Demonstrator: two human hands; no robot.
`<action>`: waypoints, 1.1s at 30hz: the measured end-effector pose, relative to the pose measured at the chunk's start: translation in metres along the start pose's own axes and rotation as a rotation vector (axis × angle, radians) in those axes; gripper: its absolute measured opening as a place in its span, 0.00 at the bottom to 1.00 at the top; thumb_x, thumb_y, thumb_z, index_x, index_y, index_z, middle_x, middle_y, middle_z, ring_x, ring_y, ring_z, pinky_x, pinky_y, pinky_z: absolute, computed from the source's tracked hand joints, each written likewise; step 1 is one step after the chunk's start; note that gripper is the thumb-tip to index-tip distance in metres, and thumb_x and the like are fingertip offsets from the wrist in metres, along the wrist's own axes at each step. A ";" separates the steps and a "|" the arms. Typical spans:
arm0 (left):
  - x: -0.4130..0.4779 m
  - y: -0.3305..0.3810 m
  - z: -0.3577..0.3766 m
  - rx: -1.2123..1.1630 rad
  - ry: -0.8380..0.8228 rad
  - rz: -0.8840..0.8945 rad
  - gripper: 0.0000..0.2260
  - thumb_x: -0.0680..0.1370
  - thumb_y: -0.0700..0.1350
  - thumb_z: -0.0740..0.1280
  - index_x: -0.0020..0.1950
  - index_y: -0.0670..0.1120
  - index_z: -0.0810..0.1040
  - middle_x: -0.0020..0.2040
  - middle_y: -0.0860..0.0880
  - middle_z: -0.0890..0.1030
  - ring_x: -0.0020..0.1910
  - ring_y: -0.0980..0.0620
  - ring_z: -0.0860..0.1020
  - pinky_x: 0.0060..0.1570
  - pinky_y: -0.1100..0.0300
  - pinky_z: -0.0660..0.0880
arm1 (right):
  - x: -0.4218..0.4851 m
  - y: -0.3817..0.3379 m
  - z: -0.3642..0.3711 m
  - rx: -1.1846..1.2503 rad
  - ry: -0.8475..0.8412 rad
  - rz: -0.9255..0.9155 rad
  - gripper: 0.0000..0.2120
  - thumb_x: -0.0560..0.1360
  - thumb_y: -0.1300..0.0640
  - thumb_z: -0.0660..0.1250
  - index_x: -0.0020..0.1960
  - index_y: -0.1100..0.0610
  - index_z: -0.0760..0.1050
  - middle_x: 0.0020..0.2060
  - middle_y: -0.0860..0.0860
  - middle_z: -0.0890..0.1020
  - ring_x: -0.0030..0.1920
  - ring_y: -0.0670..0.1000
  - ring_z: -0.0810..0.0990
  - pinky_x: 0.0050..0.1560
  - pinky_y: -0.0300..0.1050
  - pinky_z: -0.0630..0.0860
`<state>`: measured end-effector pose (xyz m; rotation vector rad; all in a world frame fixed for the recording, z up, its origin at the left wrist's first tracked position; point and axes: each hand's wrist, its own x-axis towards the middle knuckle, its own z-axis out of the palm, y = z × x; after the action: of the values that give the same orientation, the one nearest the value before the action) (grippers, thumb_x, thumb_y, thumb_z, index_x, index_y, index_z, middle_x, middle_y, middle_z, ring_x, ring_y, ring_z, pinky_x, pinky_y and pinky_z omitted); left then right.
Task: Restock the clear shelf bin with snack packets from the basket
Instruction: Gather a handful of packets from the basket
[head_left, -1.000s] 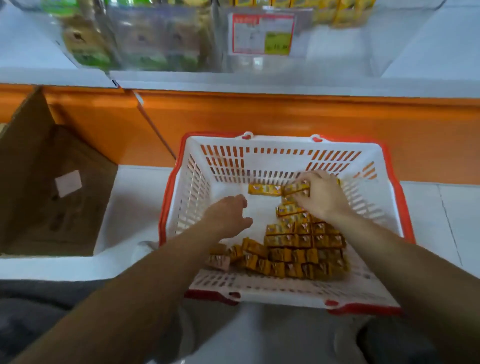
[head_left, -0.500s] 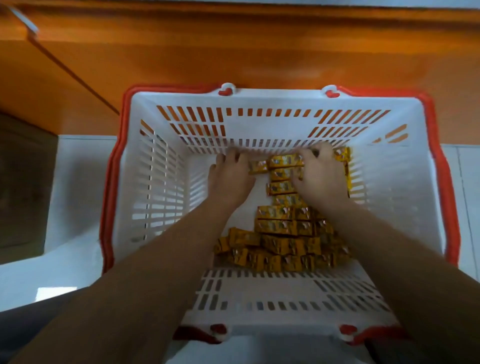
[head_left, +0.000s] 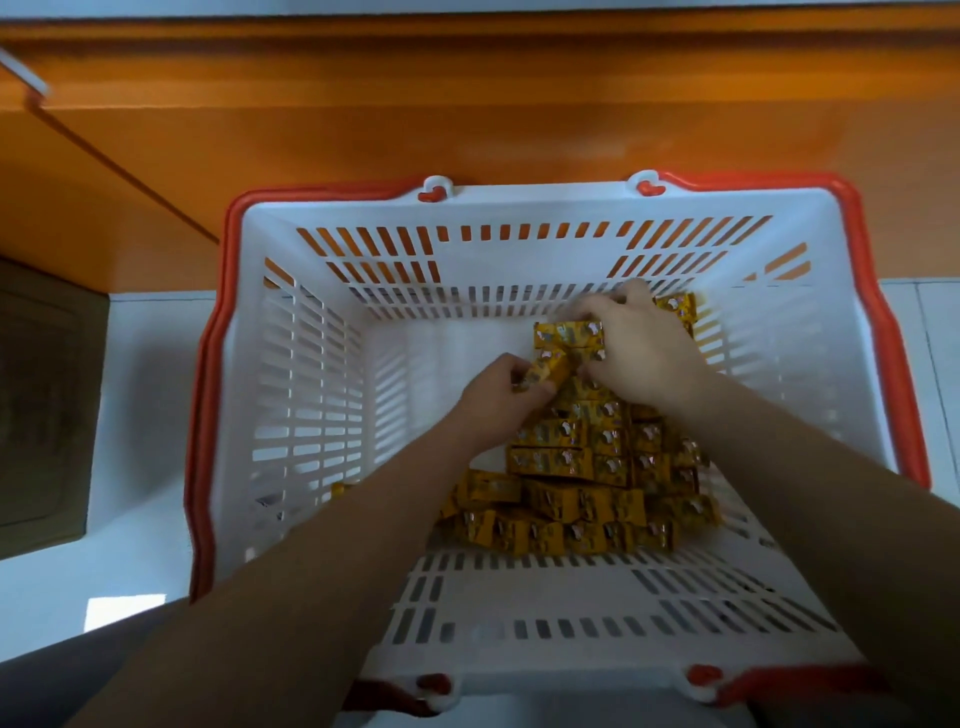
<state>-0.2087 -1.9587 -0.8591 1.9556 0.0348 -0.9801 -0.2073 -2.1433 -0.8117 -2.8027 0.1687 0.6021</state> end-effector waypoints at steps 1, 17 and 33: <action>0.001 0.002 0.002 -0.012 -0.014 -0.006 0.12 0.80 0.52 0.70 0.59 0.50 0.72 0.57 0.46 0.81 0.55 0.45 0.81 0.55 0.46 0.81 | 0.000 0.003 -0.001 0.053 -0.019 0.005 0.28 0.70 0.51 0.77 0.66 0.44 0.71 0.67 0.56 0.68 0.59 0.61 0.77 0.55 0.51 0.76; 0.005 0.010 0.004 0.181 -0.068 0.166 0.19 0.80 0.52 0.70 0.67 0.46 0.74 0.58 0.47 0.79 0.56 0.46 0.79 0.54 0.51 0.77 | -0.010 0.014 -0.025 0.363 0.164 0.027 0.13 0.80 0.53 0.65 0.64 0.52 0.77 0.64 0.52 0.78 0.66 0.55 0.74 0.65 0.49 0.69; -0.002 0.037 0.001 0.269 -0.115 0.053 0.25 0.74 0.61 0.74 0.64 0.50 0.72 0.55 0.48 0.79 0.46 0.55 0.78 0.37 0.61 0.74 | -0.029 0.022 -0.041 0.570 0.239 0.189 0.12 0.81 0.54 0.64 0.63 0.51 0.78 0.68 0.51 0.76 0.62 0.56 0.78 0.53 0.41 0.76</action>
<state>-0.1964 -1.9801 -0.8315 2.1267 -0.2235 -1.1057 -0.2216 -2.1746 -0.7686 -2.3019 0.5616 0.2042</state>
